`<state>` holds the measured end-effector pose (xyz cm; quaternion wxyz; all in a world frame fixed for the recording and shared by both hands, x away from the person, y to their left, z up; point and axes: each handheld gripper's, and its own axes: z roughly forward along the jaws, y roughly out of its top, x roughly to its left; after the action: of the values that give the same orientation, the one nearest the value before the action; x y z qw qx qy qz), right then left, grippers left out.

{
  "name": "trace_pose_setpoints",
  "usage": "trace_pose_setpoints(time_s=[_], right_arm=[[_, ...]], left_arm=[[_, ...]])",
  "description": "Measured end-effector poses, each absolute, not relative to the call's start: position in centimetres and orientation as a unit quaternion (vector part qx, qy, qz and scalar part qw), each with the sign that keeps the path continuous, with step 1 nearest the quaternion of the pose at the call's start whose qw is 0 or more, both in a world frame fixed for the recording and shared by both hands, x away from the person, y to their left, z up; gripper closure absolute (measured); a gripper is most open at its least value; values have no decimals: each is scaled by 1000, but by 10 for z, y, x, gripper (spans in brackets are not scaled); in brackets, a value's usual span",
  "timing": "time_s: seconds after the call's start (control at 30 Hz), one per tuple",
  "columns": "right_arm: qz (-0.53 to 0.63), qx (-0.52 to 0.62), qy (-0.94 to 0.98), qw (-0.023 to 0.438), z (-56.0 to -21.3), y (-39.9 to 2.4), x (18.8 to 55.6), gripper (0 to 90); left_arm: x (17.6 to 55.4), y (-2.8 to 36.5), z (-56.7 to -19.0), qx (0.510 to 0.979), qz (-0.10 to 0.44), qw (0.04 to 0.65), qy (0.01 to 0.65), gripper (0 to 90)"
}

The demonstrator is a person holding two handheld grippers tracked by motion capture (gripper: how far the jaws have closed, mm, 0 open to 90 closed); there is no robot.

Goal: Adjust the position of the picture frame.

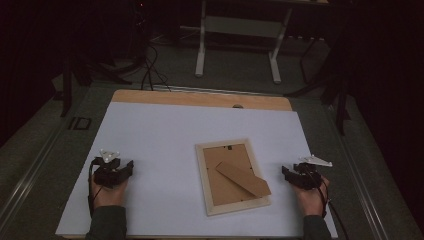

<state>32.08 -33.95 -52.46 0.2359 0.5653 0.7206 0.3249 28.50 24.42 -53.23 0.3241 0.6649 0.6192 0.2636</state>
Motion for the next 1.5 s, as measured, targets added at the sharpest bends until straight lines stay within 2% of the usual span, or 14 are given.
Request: trace_pose_setpoints(time_s=[0.4,0.5,0.53,0.67,0.8,0.97,1.07,1.5], right_arm=[[340,552,724,234,-522,-337,319,547],[345,549,727,226,-522,-336,320,571],[355,537,738,202,-521,-333,321,601],[355,527,746,197,-519,-329,324,620],[355,517,754,195,-516,-326,326,641],[373,513,754,172,-511,-327,327,719],[375,512,755,167,-510,-326,326,765],[362,486,778,164,-516,-310,321,895]], left_arm=[[284,242,-528,670,248,358,601,534],[285,239,-528,680,221,377,588,560],[285,232,-528,694,213,383,571,562],[284,221,-523,708,223,385,549,563],[286,218,-522,711,221,381,549,625],[289,218,-521,717,203,390,541,670],[293,215,-519,739,170,393,520,695],[305,189,-517,760,151,395,493,701]])
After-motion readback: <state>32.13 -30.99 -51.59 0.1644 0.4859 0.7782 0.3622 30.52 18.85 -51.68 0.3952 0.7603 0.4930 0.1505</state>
